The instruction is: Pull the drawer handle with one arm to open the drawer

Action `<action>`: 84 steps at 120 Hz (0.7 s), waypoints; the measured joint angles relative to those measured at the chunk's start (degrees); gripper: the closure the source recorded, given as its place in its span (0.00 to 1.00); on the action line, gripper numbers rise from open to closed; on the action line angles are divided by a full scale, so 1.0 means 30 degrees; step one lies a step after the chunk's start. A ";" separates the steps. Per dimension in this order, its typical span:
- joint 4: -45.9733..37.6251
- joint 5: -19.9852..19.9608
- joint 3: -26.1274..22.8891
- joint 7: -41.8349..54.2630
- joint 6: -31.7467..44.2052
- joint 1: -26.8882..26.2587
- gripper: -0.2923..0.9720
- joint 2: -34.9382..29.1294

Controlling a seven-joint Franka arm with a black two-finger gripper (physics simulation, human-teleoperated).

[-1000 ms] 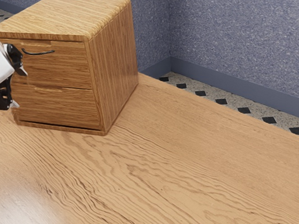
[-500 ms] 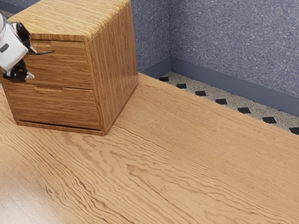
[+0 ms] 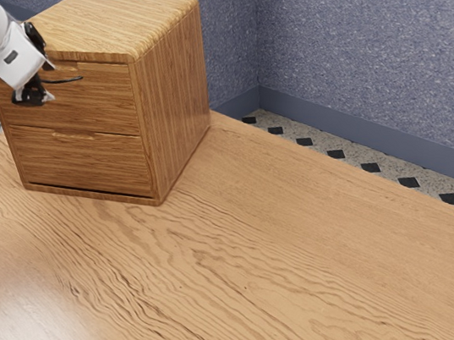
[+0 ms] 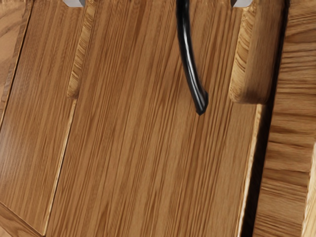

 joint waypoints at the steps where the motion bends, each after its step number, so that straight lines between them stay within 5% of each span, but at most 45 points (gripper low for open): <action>1: 0.0003 0.0001 0.0004 -0.0006 0.0002 0.0017 0.50 0.0007; 84: -0.0027 0.0121 0.0738 -0.0330 0.0696 -0.0206 0.52 0.1196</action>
